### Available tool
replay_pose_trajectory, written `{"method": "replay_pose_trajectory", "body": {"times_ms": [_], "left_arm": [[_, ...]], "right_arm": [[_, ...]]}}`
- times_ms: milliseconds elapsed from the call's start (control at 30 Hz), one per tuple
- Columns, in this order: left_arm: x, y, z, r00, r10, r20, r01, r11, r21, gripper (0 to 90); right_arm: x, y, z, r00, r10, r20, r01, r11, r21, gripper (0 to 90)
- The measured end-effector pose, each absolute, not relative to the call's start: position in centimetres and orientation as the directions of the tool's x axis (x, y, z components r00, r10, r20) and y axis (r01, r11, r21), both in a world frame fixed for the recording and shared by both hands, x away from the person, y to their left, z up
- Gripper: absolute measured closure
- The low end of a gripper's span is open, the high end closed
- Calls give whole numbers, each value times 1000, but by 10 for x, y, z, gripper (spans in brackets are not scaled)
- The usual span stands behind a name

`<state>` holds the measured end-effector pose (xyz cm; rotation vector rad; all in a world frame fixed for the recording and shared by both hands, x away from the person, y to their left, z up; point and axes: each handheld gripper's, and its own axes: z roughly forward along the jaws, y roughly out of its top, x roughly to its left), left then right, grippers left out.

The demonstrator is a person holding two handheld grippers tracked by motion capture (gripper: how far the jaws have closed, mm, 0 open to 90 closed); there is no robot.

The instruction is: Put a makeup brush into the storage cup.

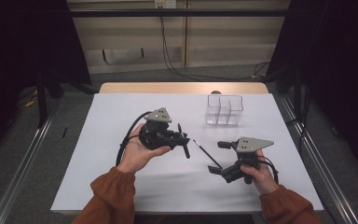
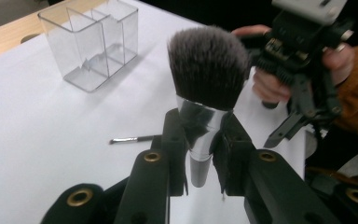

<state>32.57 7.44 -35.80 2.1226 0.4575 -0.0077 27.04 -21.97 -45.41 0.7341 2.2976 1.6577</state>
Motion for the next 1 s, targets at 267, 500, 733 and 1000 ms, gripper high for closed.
{"method": "replay_pose_trajectory", "body": {"times_ms": [267, 500, 733, 1000], "left_arm": [[328, 73, -362, 922, 338, -190, 350, -514, 783, 759], [328, 71, -363, 924, 330, -193, 351, -531, 771, 760], [325, 67, -365, 926, 323, -197, 351, -541, 764, 760], [325, 66, -367, 925, 324, -199, 354, -542, 762, 760]], "right_arm": [[271, -215, -454, -849, 519, 94, 246, 231, 941, 5], [275, -201, -455, -867, 486, 108, 260, 258, 931, 29], [278, -190, -453, -870, 481, 111, 265, 266, 927, 72], [280, -182, -448, -887, 443, 126, 255, 244, 936, 103]]}}
